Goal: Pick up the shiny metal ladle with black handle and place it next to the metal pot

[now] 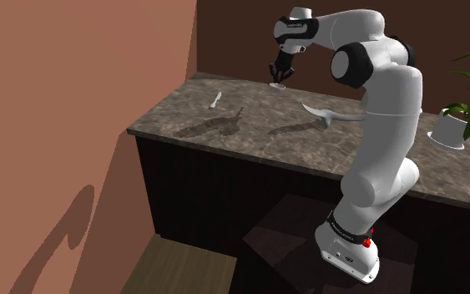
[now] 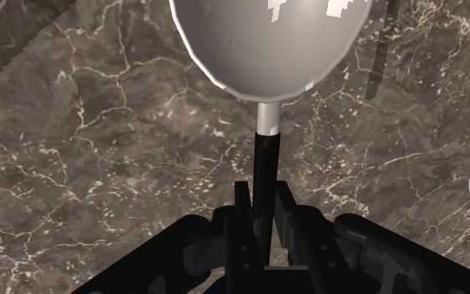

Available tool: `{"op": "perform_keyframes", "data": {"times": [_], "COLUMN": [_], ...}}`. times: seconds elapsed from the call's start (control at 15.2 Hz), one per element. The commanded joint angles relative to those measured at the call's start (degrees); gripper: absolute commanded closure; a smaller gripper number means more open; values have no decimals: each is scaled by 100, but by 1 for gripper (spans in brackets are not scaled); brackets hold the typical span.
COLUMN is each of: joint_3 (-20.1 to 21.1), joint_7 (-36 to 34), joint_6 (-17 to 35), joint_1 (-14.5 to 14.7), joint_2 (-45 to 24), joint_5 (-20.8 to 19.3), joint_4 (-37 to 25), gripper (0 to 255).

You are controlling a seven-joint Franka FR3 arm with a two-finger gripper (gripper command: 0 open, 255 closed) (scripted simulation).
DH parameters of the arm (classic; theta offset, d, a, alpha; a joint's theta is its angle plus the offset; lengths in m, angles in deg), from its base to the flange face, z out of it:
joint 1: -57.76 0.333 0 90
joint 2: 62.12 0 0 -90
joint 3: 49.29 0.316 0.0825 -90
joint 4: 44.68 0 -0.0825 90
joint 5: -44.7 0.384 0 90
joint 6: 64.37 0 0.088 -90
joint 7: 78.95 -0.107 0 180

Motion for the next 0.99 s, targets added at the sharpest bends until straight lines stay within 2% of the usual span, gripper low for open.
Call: {"op": "perform_keyframes", "data": {"times": [0.0, 0.92], "joint_3": [-4, -11], "joint_7": [-6, -58], "joint_6": [-167, -1424], "joint_1": [-13, -166], "joint_2": [-3, -317], "joint_5": [-2, 62], "joint_4": [-168, -1737], "gripper": [255, 255]}}
